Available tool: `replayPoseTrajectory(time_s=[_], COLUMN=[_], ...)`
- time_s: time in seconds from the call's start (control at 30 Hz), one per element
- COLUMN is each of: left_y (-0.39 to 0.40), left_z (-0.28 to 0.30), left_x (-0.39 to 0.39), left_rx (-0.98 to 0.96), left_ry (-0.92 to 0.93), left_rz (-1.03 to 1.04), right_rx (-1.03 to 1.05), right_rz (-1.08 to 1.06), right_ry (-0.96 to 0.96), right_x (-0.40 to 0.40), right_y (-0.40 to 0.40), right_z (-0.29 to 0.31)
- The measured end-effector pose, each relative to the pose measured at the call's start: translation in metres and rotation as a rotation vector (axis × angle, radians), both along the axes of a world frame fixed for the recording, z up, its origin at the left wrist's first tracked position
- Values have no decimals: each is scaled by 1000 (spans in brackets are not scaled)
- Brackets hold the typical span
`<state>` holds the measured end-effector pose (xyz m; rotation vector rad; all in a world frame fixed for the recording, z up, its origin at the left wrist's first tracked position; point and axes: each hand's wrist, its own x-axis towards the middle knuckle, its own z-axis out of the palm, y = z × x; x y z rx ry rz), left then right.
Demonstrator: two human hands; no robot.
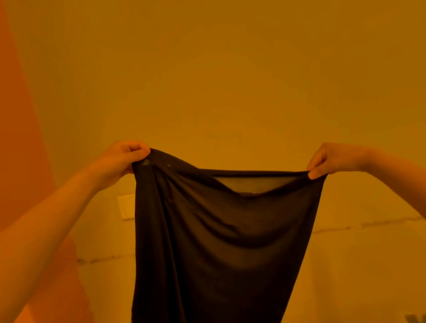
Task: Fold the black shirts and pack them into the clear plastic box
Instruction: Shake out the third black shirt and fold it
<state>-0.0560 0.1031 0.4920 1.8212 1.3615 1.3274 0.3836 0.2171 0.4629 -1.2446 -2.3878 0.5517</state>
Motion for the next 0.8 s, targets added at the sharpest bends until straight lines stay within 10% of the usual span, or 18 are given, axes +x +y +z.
replayPoseTrajectory(time_s=[0.2, 0.4, 0.8], left_y=[3, 15, -1], left_z=[9, 9, 18], left_x=[24, 88, 43], left_rx=[50, 17, -43], left_ry=[150, 342, 308], left_rz=[73, -67, -29], right_rx=[-61, -217, -638], right_rz=[-91, 415, 672], right_ry=[-87, 458, 646], right_x=[2, -119, -180], right_y=[3, -40, -31], right_z=[-8, -7, -38])
